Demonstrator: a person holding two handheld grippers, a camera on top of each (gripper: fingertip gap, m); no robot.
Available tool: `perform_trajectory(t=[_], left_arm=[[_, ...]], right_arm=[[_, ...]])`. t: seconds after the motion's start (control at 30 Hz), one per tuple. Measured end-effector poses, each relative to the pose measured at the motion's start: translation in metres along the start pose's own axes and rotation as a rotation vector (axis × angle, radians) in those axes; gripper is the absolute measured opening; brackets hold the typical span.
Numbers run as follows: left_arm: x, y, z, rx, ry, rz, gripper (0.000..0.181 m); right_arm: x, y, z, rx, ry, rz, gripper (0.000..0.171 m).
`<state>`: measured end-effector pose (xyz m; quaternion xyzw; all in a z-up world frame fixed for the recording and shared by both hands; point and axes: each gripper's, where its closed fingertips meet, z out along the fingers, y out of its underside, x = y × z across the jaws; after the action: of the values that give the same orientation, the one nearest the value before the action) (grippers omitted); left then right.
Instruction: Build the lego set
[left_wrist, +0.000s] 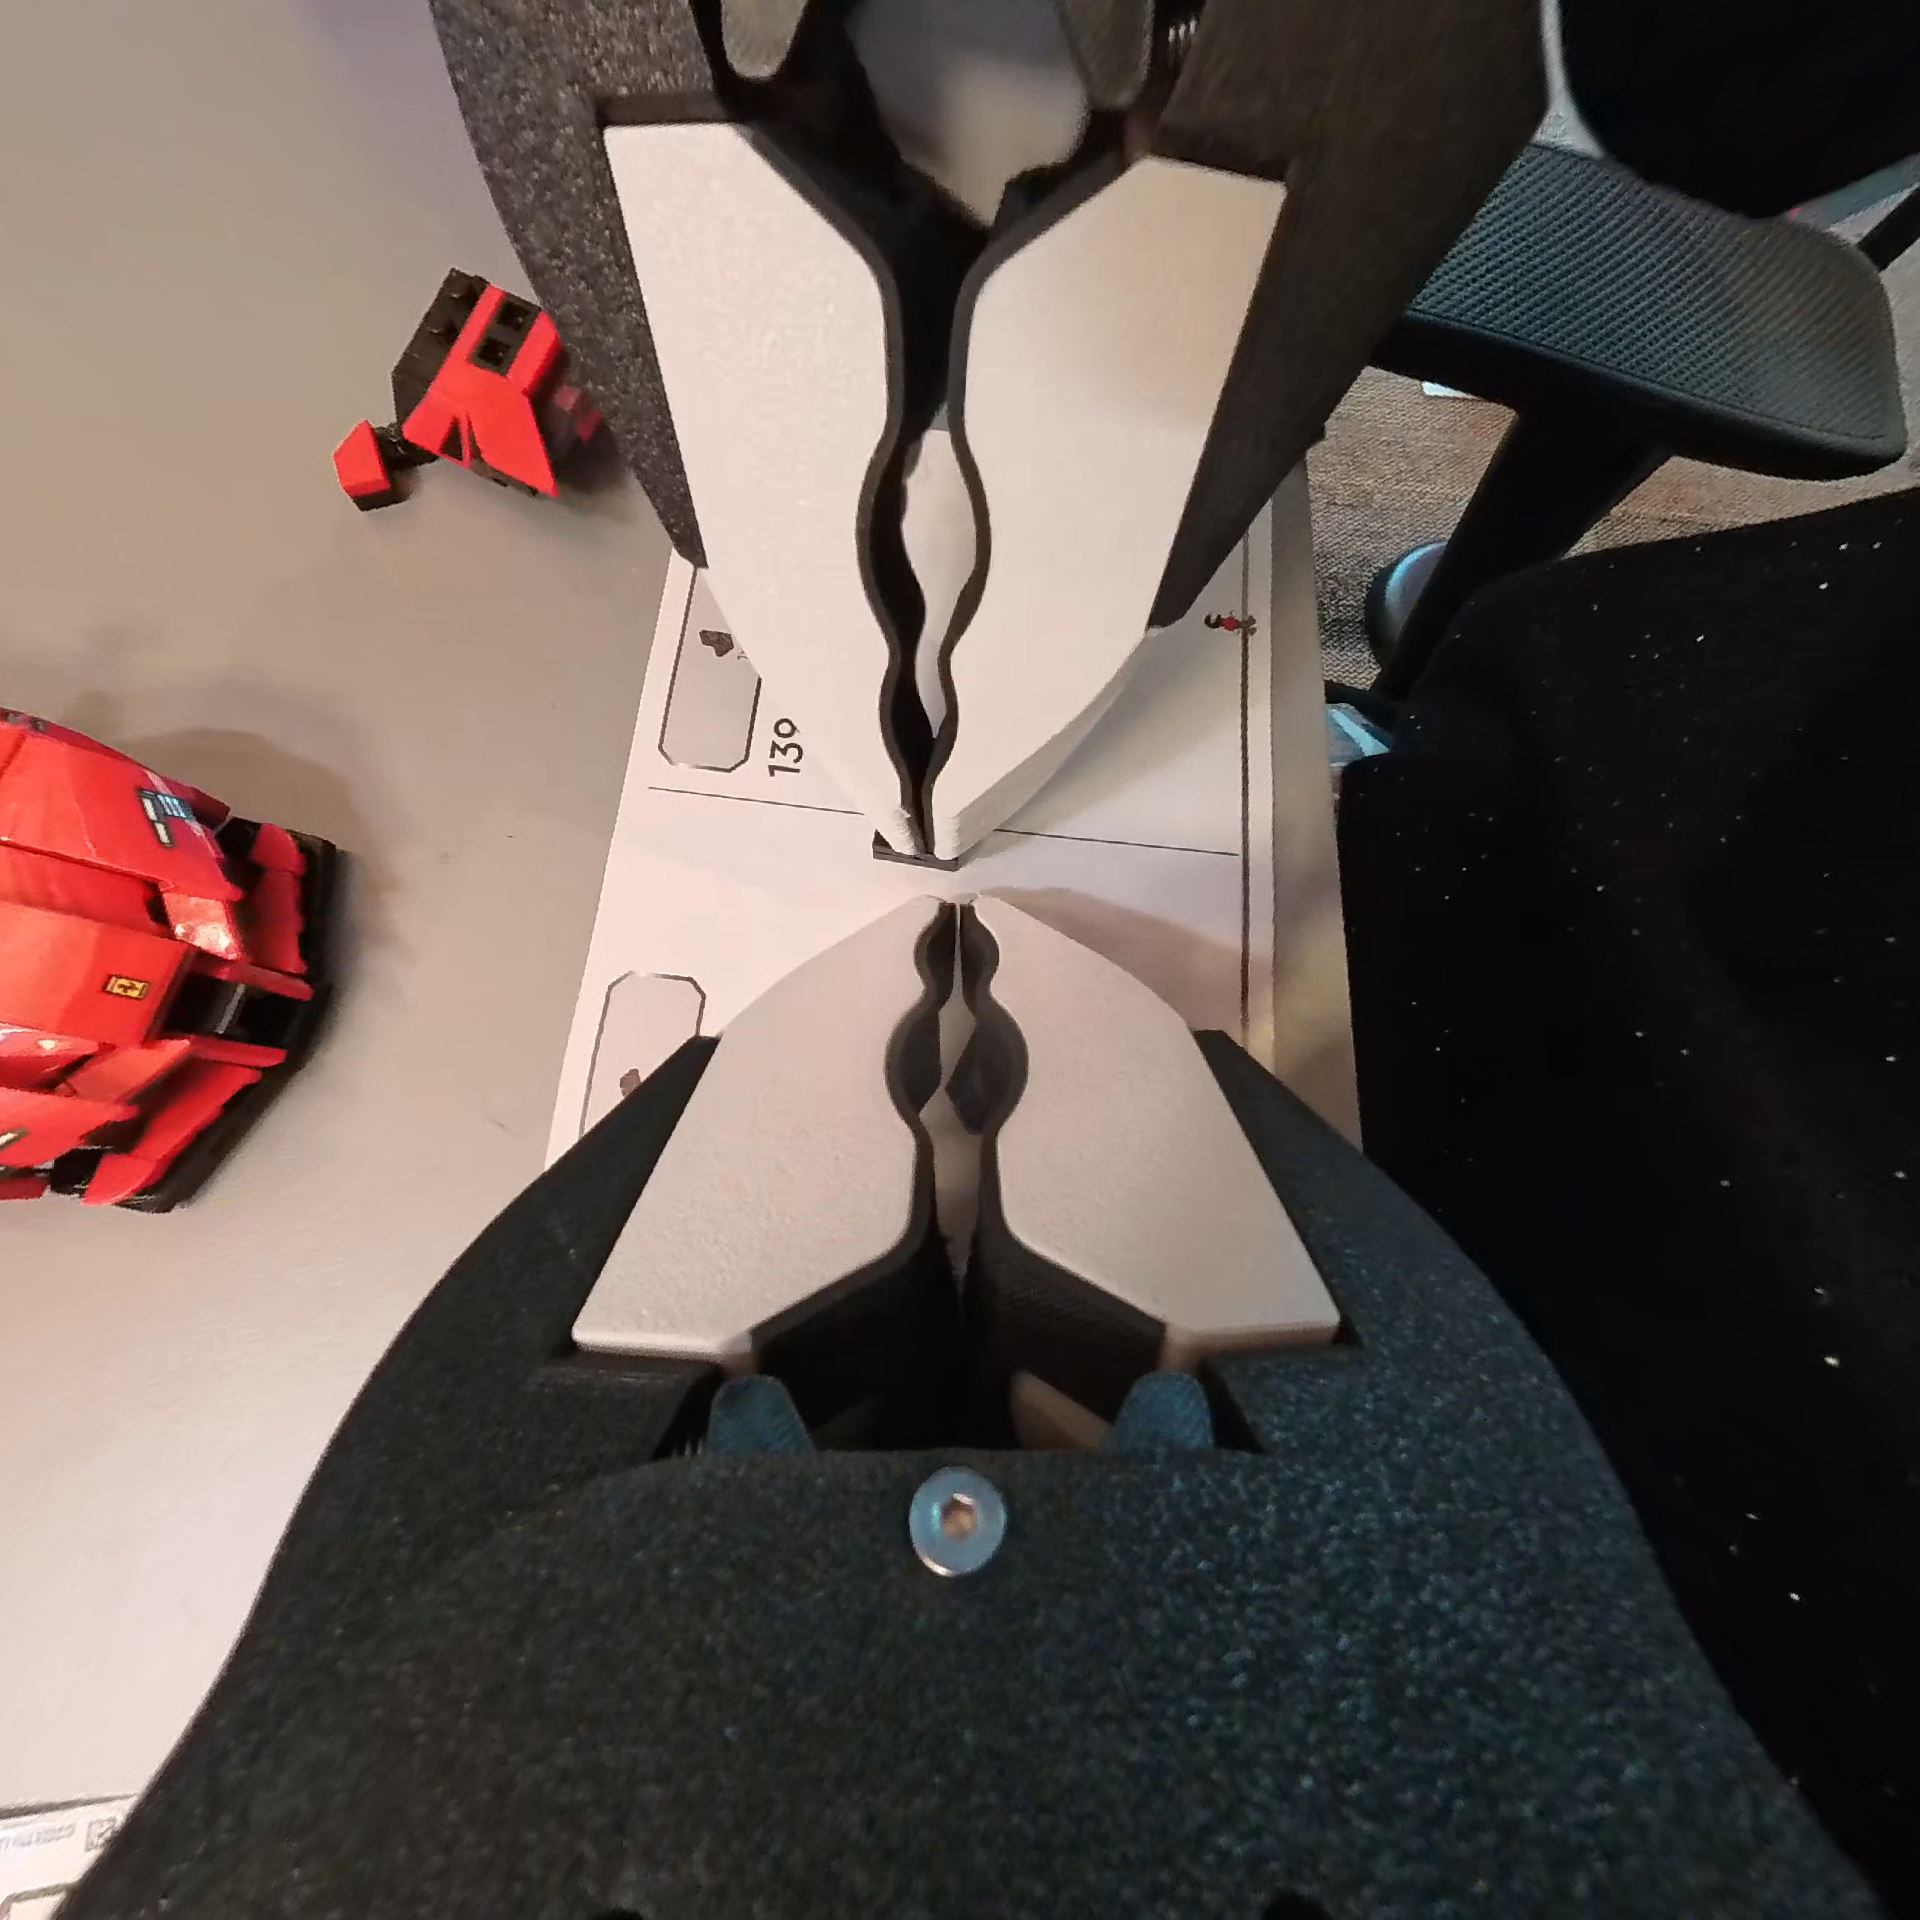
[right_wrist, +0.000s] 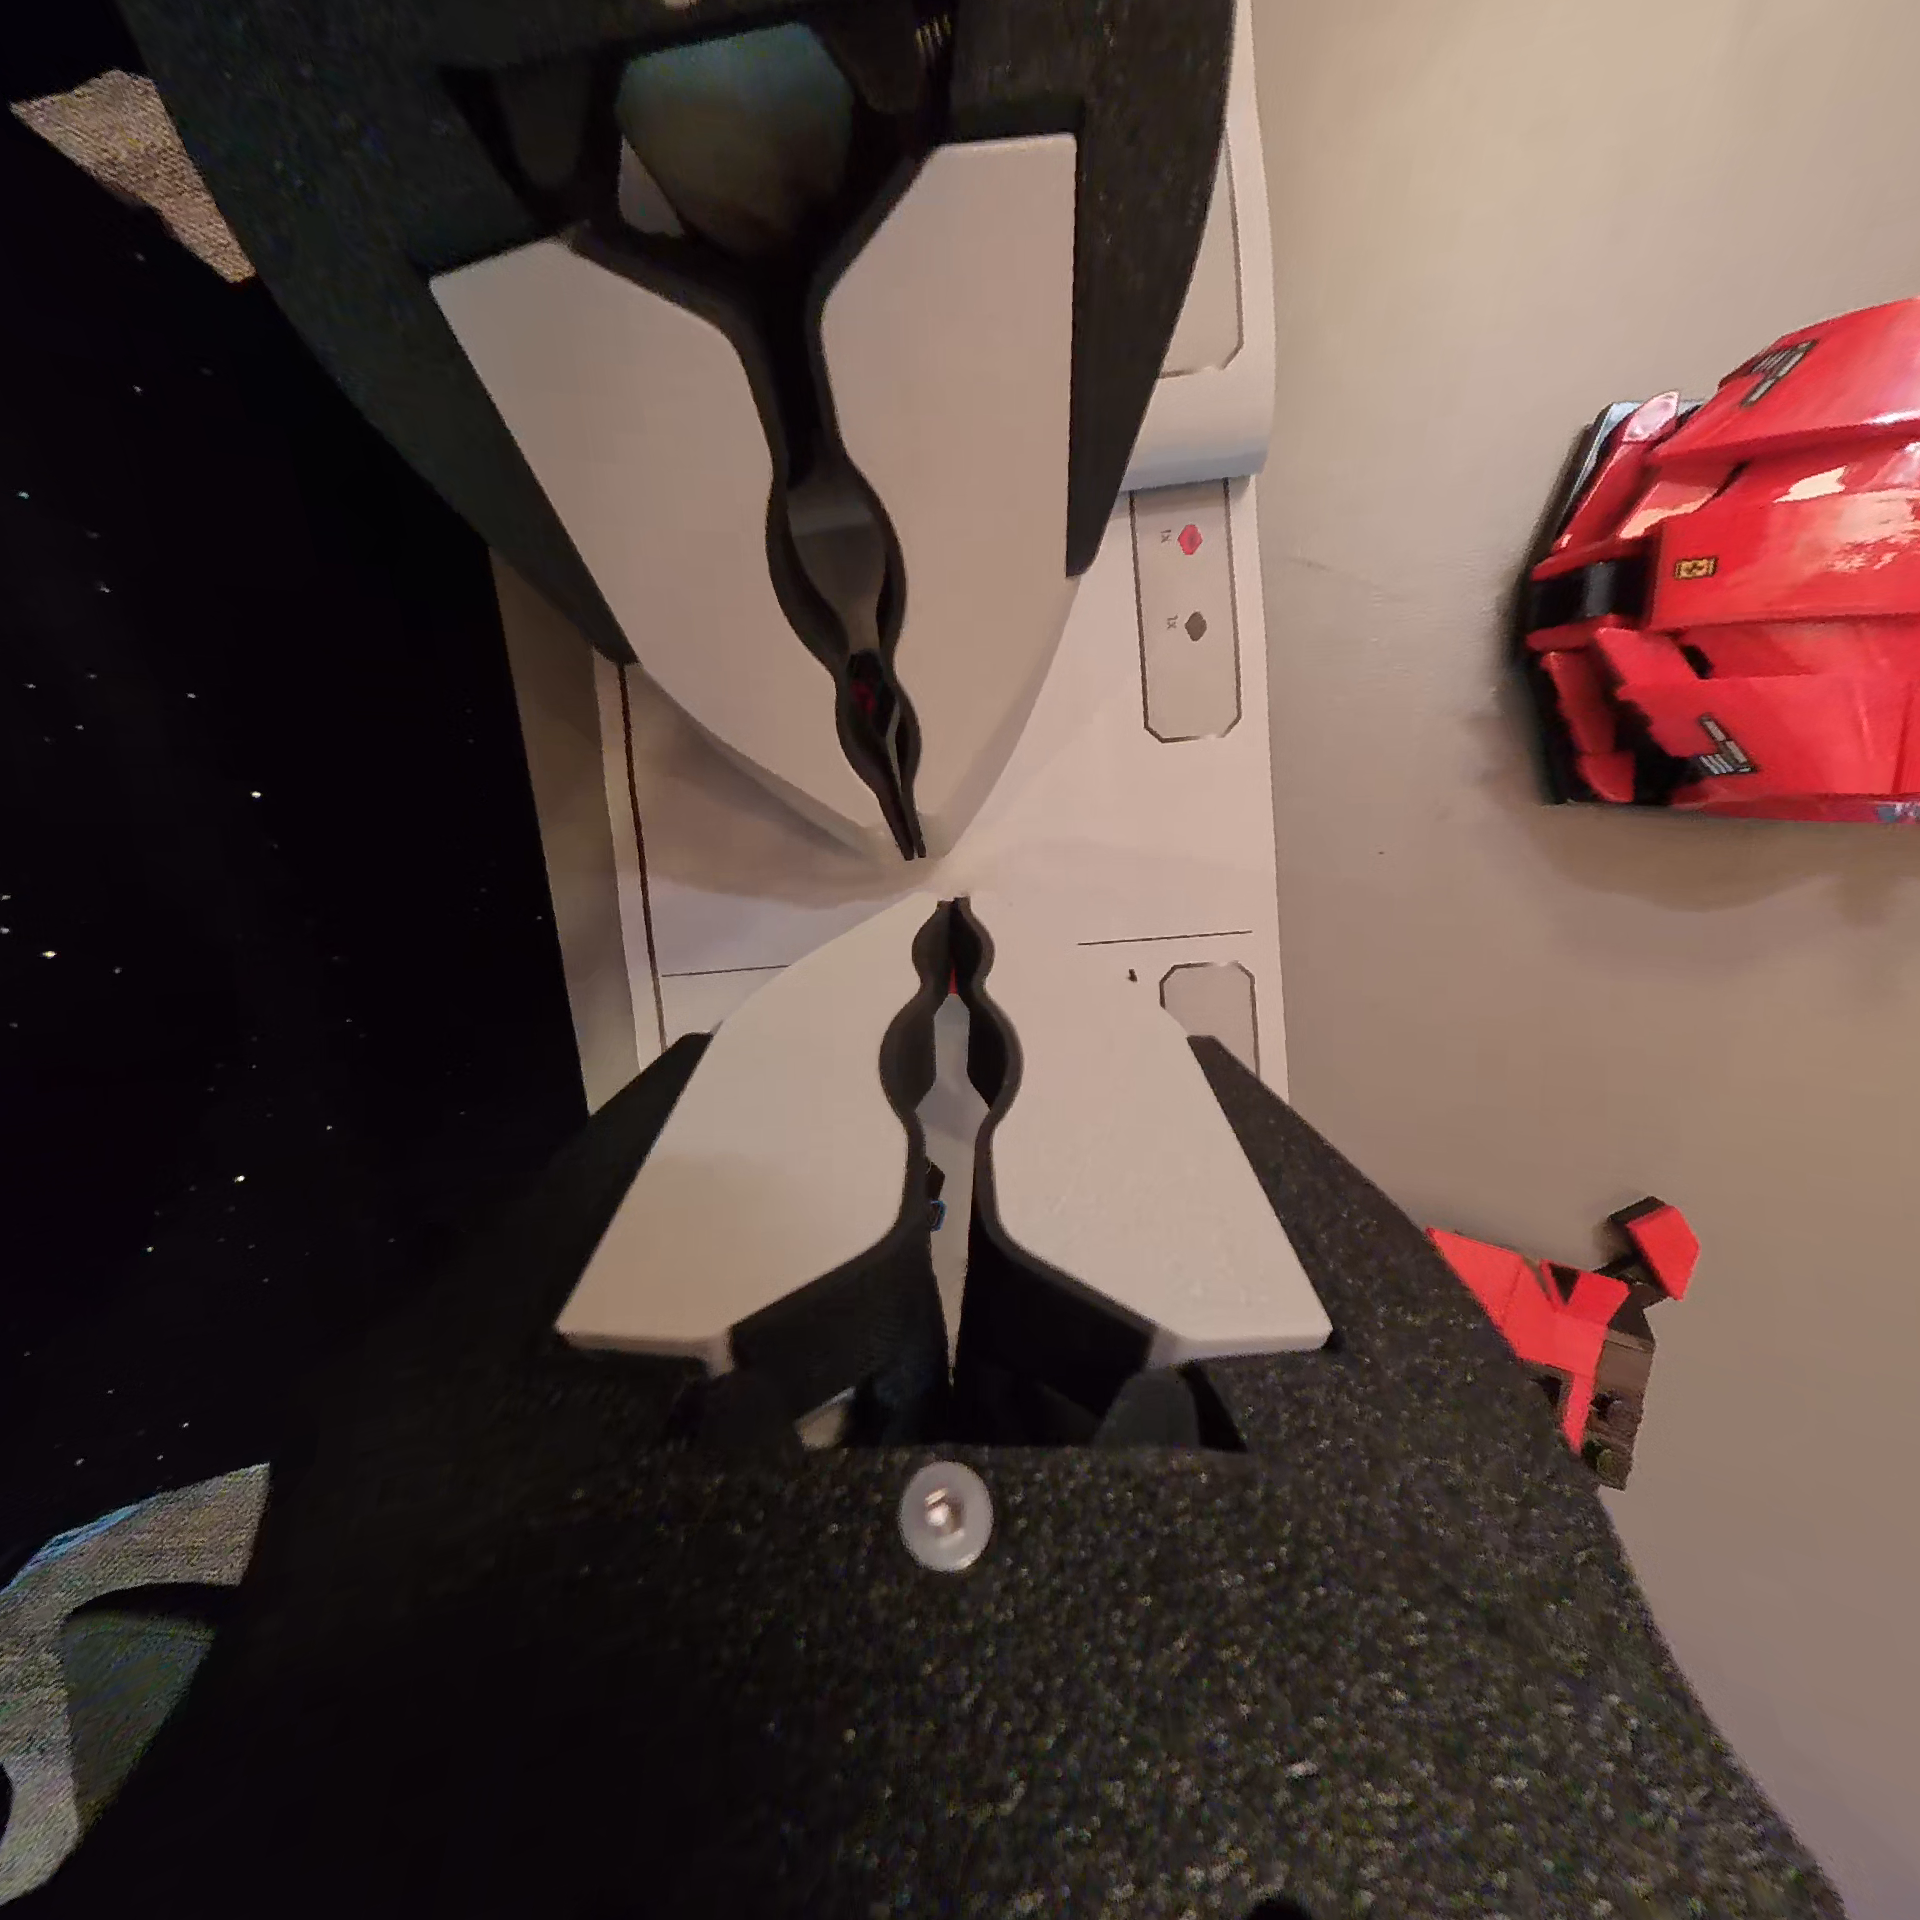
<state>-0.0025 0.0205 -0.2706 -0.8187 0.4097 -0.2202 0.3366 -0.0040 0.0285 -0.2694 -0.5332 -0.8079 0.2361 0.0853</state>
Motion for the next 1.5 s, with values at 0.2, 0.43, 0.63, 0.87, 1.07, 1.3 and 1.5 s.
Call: perform_trajectory(t=[0.2,0.43,0.63,0.87,1.07,1.3,1.5], left_arm=[[0.001,0.0,0.0,0.0,0.005,0.006,0.001],[0.002,-0.001,-0.003,-0.016,0.003,0.044,0.015],[-0.005,-0.005,0.008,-0.065,-0.01,0.183,0.037],[-0.003,-0.007,0.012,-0.043,0.037,0.152,0.02],[-0.004,-0.008,0.013,-0.031,0.043,0.119,0.018],[-0.005,-0.008,0.013,-0.019,0.029,0.115,0.016],[-0.005,-0.008,0.013,-0.016,0.02,0.088,0.016]], right_arm=[[-0.002,-0.004,-0.002,0.034,-0.007,-0.061,0.002],[-0.002,0.012,-0.014,0.036,0.013,-0.053,0.025],[0.002,0.014,-0.002,0.053,0.059,-0.074,0.029],[0.003,0.013,-0.001,0.09,0.063,-0.07,0.017],[0.001,0.012,0.0,0.111,0.07,-0.072,0.017],[0.001,0.01,0.001,0.124,0.088,-0.041,0.017],[0.001,0.01,0.001,0.138,0.104,-0.021,0.017]])
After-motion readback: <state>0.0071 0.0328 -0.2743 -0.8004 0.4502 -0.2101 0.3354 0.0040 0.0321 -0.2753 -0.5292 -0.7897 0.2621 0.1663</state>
